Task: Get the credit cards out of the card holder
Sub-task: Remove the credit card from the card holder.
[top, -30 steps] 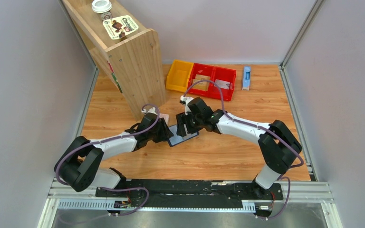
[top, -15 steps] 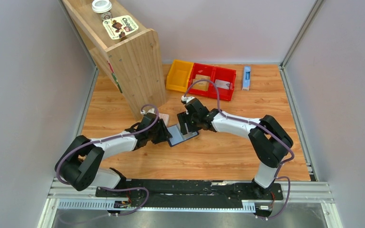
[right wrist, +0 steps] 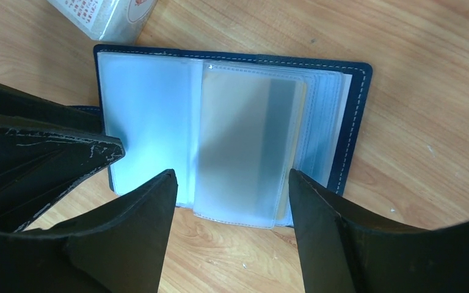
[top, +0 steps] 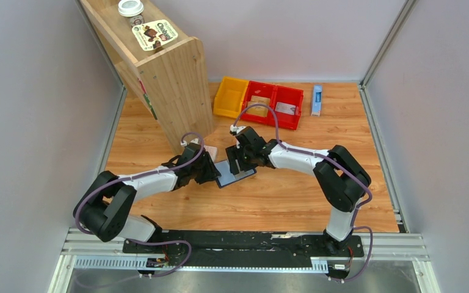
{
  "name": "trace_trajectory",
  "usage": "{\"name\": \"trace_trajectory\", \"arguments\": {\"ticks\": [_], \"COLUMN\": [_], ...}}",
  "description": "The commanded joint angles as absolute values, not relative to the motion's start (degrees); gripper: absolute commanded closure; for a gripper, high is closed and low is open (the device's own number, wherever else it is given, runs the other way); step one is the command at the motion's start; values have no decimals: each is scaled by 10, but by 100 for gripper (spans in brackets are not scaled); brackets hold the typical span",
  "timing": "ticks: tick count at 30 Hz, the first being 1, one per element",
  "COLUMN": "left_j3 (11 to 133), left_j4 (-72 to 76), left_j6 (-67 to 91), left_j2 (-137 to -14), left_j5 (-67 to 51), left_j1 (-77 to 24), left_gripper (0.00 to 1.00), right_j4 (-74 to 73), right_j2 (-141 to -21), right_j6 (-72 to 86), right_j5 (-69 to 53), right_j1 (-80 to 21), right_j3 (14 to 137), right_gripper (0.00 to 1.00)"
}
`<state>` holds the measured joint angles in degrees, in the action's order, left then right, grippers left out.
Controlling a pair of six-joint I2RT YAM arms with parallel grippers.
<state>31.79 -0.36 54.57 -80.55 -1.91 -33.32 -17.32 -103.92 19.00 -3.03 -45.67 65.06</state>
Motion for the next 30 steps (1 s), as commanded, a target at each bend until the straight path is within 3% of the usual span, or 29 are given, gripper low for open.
{"name": "trace_trajectory", "arguments": {"ticks": [1,18,30], "left_j3": [319,317,278], "left_j4": [-25,-14,14], "left_j6": [544,541,547], "left_j2": [-826,-826,-767], "left_j5": [-20,-33,-22], "left_j1": [-331,-331,-331], "left_gripper": [56,58,57], "right_j4": [-166,-140,-80], "right_j2": [-1046,-1025,-1084], "right_j6": [188,205,256], "right_j5": [-69,-171,-302], "right_j1": [-457,-458,-459], "right_j3": [667,693,694], "right_gripper": [31,30,30]}}
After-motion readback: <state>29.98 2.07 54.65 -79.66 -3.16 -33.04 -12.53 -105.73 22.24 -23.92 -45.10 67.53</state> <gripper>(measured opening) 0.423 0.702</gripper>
